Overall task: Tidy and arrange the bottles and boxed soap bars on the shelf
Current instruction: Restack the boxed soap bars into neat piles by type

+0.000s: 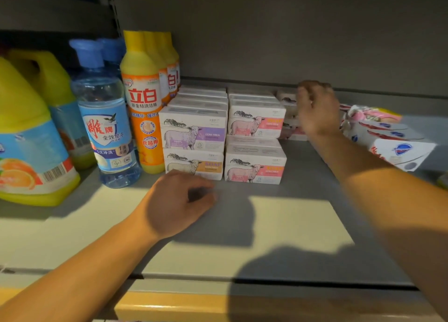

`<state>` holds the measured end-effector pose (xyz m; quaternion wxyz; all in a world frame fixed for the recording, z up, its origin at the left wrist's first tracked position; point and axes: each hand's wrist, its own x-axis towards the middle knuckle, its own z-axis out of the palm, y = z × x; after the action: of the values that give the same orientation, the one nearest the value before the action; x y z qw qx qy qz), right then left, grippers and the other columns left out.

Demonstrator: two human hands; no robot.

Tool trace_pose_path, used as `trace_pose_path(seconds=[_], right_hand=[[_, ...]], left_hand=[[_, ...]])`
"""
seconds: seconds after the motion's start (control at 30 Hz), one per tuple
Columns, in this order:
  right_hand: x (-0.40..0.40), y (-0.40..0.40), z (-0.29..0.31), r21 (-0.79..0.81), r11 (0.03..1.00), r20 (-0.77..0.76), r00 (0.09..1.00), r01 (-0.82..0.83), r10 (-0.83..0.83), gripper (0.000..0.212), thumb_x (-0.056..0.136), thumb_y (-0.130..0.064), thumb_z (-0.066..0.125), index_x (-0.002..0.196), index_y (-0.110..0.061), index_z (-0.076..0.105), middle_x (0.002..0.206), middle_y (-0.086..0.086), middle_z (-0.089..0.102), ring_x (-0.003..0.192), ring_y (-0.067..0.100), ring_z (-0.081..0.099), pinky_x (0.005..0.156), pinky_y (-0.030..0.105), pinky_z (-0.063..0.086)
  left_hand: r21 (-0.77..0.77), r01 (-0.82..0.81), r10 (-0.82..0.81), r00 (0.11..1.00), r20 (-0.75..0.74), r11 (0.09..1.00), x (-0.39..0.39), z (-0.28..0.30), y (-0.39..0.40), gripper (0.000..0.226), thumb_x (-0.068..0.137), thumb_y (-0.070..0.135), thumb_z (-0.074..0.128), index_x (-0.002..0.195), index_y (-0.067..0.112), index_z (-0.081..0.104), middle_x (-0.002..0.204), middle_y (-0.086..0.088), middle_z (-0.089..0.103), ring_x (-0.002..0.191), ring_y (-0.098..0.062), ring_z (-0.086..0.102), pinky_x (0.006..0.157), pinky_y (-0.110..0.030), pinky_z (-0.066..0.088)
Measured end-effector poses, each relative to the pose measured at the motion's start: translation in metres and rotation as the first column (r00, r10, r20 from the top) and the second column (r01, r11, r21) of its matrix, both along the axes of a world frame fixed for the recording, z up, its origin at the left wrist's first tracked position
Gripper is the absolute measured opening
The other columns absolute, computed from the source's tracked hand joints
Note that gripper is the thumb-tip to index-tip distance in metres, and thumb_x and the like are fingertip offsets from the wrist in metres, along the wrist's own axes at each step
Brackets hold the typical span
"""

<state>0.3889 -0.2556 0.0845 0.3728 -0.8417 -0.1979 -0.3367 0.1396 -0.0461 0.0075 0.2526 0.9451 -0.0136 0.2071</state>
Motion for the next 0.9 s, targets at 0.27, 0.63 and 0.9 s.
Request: trace_pose_path(seconds=[0.27,0.63,0.9], right_hand=[[0.043,0.006,0.013,-0.609,0.791,-0.174,0.966,0.048,-0.193,0.059,0.091,-0.035,0.060,0.144,-0.028,0.037,0.146,0.015,0.042,0.131,0.043,0.041,0.108,0.055,0.036],[0.037,0.006,0.009,-0.555,0.772,0.046,0.938,0.309,-0.342,0.045,0.086,-0.038,0.064,0.120,-0.012,0.052,0.117,0.018,0.060,0.112,0.038,0.055,0.100,0.049,0.037],[-0.053,-0.017,0.050,-0.277,0.945,0.106,0.983,0.175,-0.151,0.045,0.088,-0.033,0.063,0.127,-0.013,0.055,0.118,0.015,0.064,0.105,0.037,0.060,0.086,0.036,0.047]], left_hand=[[-0.072,0.015,-0.013,1.000,0.027,0.997,0.002,0.000,0.001,0.047,0.078,0.058,0.049,0.098,0.027,0.077,0.093,0.012,0.075,0.091,-0.002,0.065,0.082,-0.016,0.045],[-0.043,0.001,-0.001,1.000,-0.001,0.999,0.002,0.000,0.003,0.060,0.074,0.064,0.041,0.108,0.029,0.075,0.105,0.014,0.074,0.101,-0.002,0.064,0.089,-0.017,0.046],[-0.022,-0.024,0.023,0.999,-0.039,0.999,0.004,-0.005,0.007,0.042,0.082,0.056,0.057,0.112,0.031,0.072,0.100,0.008,0.074,0.096,-0.011,0.066,0.080,-0.018,0.043]])
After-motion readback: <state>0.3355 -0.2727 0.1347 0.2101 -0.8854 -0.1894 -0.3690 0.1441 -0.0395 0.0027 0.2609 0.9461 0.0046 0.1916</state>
